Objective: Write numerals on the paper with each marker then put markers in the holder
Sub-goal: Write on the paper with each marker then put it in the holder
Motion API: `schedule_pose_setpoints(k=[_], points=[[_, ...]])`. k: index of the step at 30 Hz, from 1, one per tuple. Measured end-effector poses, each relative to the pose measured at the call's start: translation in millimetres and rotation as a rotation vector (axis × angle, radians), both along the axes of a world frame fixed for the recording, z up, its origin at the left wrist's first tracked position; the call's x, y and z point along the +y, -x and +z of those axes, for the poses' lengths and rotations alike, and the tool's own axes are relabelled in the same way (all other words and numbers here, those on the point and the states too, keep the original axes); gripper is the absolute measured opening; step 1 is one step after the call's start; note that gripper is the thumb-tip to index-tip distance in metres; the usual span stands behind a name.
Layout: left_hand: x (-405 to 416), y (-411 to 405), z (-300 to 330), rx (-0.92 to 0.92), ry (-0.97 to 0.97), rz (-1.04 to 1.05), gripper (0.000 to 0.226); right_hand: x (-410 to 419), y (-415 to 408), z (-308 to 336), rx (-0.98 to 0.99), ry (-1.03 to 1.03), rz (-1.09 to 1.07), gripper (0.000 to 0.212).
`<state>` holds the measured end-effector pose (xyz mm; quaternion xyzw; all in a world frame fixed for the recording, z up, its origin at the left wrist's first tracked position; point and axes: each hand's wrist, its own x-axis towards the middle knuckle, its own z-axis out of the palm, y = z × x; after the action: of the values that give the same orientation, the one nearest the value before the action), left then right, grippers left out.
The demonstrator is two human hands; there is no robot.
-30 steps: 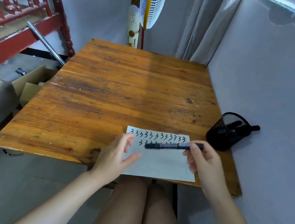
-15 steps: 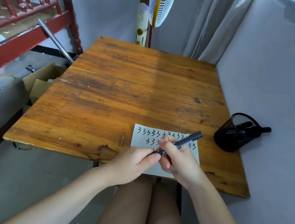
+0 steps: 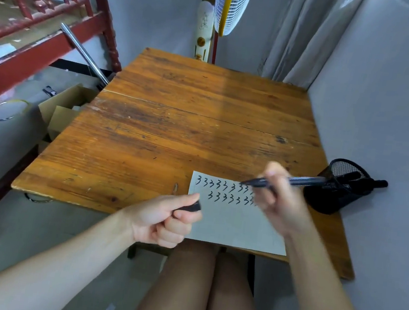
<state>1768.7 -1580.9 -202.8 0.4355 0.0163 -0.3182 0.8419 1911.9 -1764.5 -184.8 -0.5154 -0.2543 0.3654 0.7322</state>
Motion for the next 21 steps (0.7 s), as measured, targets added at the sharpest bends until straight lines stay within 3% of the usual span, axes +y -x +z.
schedule_pose_setpoints(k=[2,6,10,14,21], points=[[7,10,-3,0.039,-0.172,0.185,0.045,-14,-18,6,-0.066,0.092,-0.046,0.035],[-5,1,-14,-0.25,-0.979,0.522,0.034,1,0,-10,-0.208,0.359,-0.037,0.022],[-7,-6,-43,-0.628,-1.611,0.394,0.036,21,25,-35,-0.179,0.417,-0.253,0.028],[-6,-3,-63,-0.814,-1.827,0.396,0.034,26,38,-55,-0.246,0.5,-0.452,0.018],[-6,-5,-67,-0.851,-1.895,0.403,0.034,37,41,-62,-0.424,0.52,-0.369,0.009]])
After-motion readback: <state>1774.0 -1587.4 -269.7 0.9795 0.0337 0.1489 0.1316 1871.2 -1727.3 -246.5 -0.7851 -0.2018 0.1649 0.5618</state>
